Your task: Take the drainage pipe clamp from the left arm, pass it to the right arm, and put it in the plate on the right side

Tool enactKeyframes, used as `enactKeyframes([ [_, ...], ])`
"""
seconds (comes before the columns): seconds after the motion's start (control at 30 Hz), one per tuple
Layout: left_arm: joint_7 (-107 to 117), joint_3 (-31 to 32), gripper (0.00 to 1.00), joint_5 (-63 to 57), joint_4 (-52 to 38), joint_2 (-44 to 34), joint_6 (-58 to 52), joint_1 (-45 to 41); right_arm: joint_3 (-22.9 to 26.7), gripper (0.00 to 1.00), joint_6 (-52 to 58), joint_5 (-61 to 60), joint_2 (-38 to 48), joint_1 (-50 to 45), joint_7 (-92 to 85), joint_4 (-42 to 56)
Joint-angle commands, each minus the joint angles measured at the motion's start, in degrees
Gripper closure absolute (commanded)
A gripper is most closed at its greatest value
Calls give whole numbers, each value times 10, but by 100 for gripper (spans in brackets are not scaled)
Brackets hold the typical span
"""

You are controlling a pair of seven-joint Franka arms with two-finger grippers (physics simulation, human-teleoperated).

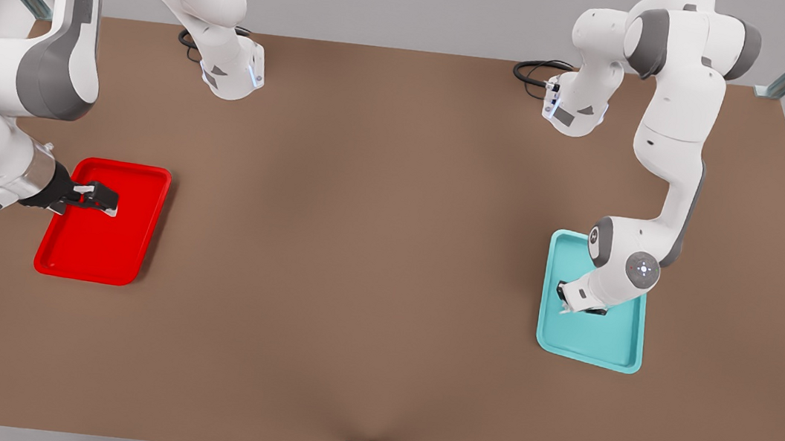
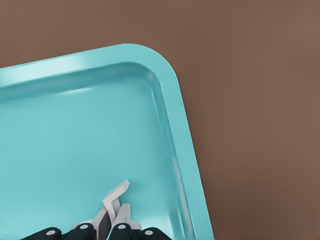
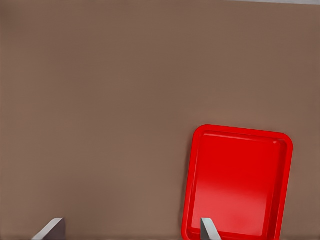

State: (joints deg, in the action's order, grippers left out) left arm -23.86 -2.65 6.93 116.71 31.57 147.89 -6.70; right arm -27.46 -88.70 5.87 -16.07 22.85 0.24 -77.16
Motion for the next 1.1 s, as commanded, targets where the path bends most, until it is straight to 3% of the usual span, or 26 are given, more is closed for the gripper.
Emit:
enactKeyframes([
  [0.0,-17,0,79,11,-1,1,-3,0,0,0,0,0,1,0,-3,1],
  [0.2,-3,0,79,11,-61,-9,-115,-5,2,0,21,3,6,0,-2,15],
  [0.33,16,0,79,10,-135,-44,-269,-17,-8,0,28,4,8,-2,7,22],
  [0.47,418,4,79,16,-240,-55,-378,-95,-8,0,28,1,8,-2,6,22],
  [0.67,1024,6,79,46,-287,-58,-379,-189,-5,0,25,2,3,-3,-2,26],
  [0.8,1537,5,79,58,-399,-13,-369,-220,-35,0,6,0,2,-10,15,34],
  [0.93,1924,19,79,77,-425,-13,-269,-240,-37,0,-32,-1,-9,-57,82,34],
  [1.07,2042,26,79,258,-426,17,-47,-262,-37,0,-86,-46,-41,-84,83,32],
])
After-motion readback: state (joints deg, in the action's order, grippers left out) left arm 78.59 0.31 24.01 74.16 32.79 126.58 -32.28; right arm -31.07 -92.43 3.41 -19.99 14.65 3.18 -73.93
